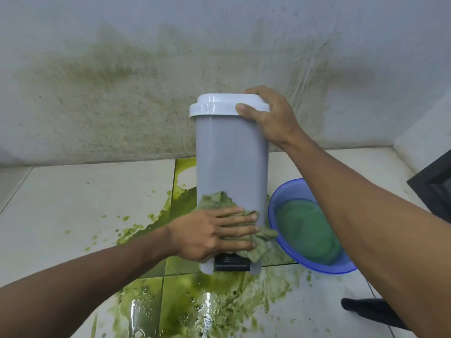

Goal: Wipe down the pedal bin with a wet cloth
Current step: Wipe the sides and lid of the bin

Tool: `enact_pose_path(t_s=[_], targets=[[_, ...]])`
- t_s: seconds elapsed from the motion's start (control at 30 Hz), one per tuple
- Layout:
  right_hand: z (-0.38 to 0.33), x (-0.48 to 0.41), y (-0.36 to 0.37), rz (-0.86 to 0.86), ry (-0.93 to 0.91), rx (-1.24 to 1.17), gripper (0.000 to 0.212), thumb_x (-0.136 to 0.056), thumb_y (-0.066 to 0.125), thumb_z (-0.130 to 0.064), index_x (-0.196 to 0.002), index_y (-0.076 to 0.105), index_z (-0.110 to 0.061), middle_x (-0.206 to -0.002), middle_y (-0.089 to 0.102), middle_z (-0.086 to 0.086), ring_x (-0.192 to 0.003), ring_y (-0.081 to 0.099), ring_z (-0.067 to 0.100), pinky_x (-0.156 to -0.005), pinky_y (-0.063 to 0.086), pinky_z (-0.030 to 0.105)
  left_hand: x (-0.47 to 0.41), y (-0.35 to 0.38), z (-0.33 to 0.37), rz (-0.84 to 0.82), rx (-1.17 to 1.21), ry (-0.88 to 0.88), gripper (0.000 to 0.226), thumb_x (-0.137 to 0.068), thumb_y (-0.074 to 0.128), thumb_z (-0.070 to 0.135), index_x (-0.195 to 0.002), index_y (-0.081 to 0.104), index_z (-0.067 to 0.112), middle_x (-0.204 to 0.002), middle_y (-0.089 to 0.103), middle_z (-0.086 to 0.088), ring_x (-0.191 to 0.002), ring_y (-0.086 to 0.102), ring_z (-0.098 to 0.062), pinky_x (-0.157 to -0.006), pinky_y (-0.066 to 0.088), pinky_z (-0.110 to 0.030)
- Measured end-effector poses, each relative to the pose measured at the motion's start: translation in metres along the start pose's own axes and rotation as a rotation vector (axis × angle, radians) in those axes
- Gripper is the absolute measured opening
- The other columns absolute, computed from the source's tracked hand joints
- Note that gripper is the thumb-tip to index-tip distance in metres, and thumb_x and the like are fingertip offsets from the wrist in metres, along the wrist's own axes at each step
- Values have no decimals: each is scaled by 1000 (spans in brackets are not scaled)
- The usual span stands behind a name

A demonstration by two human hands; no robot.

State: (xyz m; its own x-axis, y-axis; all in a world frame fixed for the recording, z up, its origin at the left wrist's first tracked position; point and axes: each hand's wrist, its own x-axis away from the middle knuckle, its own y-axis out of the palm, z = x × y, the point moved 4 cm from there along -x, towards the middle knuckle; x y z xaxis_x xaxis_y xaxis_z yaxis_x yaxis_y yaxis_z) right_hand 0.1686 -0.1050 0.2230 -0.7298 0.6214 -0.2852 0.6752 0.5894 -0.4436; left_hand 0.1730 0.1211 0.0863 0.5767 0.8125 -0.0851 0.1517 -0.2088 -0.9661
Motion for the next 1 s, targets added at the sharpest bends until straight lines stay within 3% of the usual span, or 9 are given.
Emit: enact_pose_path(t_s=[0.17, 0.3, 0.43, 0.53, 0.63, 0.7, 0.77, 0.87, 1.0], targets=[[0, 2, 4, 35, -9, 3, 34, -74, 69, -52, -102, 65, -34, -115, 63, -4, -107, 60, 15, -97, 50, 37, 14, -11, -18, 191, 25, -279, 50, -106, 47, 33, -154, 41, 20, -163, 30, -14, -153, 23, -31, -124, 21, -49], [0, 3, 3, 52, -19, 20, 38, -75, 69, -51, -107, 66, -31, -116, 62, -2, -106, 59, 15, -96, 49, 33, -28, -37, -32, 214, 41, -366, 43, -105, 49, 28, -146, 53, 21, -161, 37, -11, -154, 21, -32, -125, 18, -51], [-2, 4, 1, 32, -9, 5, 35, -74, 70, -50, -104, 65, -33, -113, 61, -5, -105, 59, 13, -94, 49, 30, -62, -27, -19, -42, 27, -99, 38, -95, 46, 29, -124, 70, 25, -146, 58, -4, -150, 31, -33, -125, 12, -52], [-1, 5, 0, 13, -6, -11, 35, -75, 71, -49, -105, 66, -32, -112, 61, -7, -105, 60, 12, -93, 50, 31, -76, -15, 5, -293, 18, 54, 34, -86, 52, 36, -113, 72, 35, -126, 67, 13, -142, 42, -21, -126, 5, -47], [1, 5, -2, 5, -6, -25, 35, -74, 71, -50, -104, 66, -34, -115, 63, -6, -106, 61, 13, -93, 52, 33, -82, -7, 19, -377, 51, 171, 28, -86, 54, 38, -108, 71, 38, -114, 67, 20, -132, 49, -12, -125, 10, -43], [1, 5, -3, -8, -8, -52, 31, -74, 72, -49, -101, 65, -37, -116, 63, -5, -107, 61, 13, -93, 52, 33, -78, -6, 11, -279, -9, 196, 36, -91, 52, 34, -123, 69, 33, -129, 67, 9, -138, 46, -19, -125, 12, -43], [1, 4, -1, -10, -10, -56, 33, -73, 71, -49, -103, 65, -35, -117, 62, -5, -106, 59, 12, -91, 49, 29, -65, -13, -10, -84, -15, 89, 42, -98, 53, 27, -138, 62, 20, -145, 57, -11, -146, 39, -30, -125, 15, -47], [0, 2, 2, 15, -12, -19, 44, -72, 69, -51, -109, 67, -28, -118, 62, -3, -106, 58, 13, -91, 47, 27, -33, -38, -48, 176, 12, -224, 45, -104, 48, 24, -149, 50, 14, -160, 37, -17, -153, 24, -34, -126, 16, -50], [-1, 0, 5, 21, -26, 17, 47, -74, 68, -53, -113, 67, -25, -118, 62, -3, -106, 59, 14, -95, 48, 31, 1, -47, -70, 518, 168, -721, 45, -106, 42, 19, -150, 45, 11, -162, 29, -18, -154, 16, -37, -124, 16, -58]])
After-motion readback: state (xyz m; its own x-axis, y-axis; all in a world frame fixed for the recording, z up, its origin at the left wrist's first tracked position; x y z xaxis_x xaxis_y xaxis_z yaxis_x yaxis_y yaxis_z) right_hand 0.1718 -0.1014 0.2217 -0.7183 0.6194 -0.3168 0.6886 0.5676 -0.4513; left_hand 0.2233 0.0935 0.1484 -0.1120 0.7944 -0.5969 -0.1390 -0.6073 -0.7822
